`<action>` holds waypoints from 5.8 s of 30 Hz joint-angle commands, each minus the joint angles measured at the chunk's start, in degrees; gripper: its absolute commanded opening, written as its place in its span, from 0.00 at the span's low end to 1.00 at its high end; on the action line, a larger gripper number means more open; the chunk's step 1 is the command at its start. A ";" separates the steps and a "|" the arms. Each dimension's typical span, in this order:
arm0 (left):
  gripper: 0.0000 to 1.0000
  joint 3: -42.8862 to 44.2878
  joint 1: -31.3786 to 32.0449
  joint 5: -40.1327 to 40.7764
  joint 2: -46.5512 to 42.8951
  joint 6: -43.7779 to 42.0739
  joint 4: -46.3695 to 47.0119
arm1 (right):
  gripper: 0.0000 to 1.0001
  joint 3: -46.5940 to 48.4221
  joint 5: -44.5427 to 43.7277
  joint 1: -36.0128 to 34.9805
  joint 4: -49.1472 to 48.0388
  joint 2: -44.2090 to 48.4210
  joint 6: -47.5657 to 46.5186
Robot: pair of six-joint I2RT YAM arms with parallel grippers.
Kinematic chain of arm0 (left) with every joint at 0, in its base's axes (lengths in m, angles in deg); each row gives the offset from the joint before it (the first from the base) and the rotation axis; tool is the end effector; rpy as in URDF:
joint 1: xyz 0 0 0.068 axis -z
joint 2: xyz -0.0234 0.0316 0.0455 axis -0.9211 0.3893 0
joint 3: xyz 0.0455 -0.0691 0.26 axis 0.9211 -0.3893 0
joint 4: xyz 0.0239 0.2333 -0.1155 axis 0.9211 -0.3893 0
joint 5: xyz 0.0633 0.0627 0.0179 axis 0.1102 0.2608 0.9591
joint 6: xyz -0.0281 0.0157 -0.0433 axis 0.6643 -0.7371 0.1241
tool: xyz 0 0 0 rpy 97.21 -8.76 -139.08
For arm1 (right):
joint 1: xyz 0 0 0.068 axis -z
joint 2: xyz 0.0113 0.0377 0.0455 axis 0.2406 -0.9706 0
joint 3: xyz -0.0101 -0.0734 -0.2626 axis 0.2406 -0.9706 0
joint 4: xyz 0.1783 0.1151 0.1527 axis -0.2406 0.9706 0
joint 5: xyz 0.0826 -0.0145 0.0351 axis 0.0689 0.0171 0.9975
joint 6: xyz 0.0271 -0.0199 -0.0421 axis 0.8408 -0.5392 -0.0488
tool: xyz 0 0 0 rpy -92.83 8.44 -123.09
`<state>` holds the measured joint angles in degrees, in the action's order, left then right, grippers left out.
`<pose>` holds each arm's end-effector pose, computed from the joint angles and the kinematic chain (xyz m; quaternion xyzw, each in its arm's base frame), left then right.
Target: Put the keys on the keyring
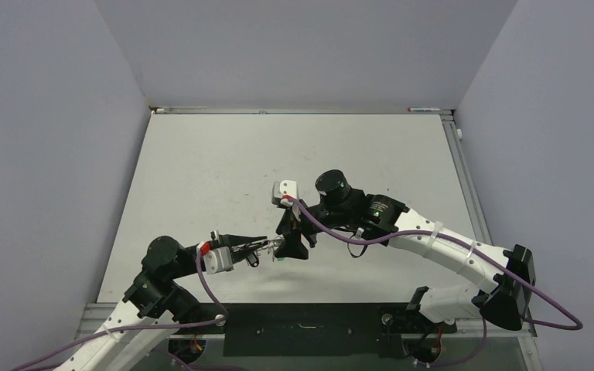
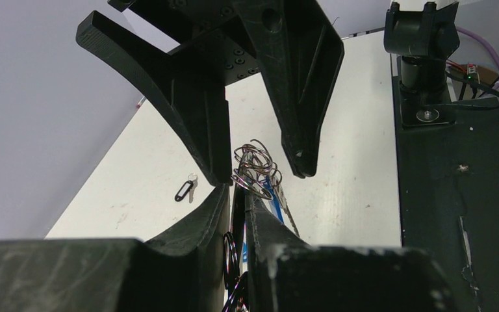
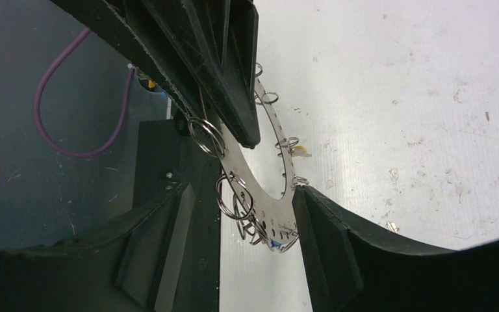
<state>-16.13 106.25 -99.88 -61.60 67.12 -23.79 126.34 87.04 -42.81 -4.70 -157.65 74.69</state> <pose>0.0731 -0.0866 0.2849 0.5019 0.4594 -0.3396 0.6493 0.1362 0.2496 0.3414 -0.5594 0.6172 0.4760 0.2819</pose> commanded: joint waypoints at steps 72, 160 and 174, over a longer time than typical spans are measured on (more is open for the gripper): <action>0.36 13.02 -0.75 10.79 12.38 28.23 4.86 | 0.05 2.20 -40.16 -10.55 -8.42 6.50 -9.25; 0.00 0.22 -0.84 13.90 1.58 21.68 23.21 | 0.50 4.06 -41.01 -17.18 -11.27 5.24 -8.23; 0.00 -0.78 -0.92 7.76 0.41 21.84 25.94 | 0.45 6.05 -11.40 -3.05 -10.85 11.85 -7.92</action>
<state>-17.09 105.44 -88.91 -60.26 89.24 -4.29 129.19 60.44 -52.34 -14.16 -145.61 66.19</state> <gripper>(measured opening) 0.006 0.457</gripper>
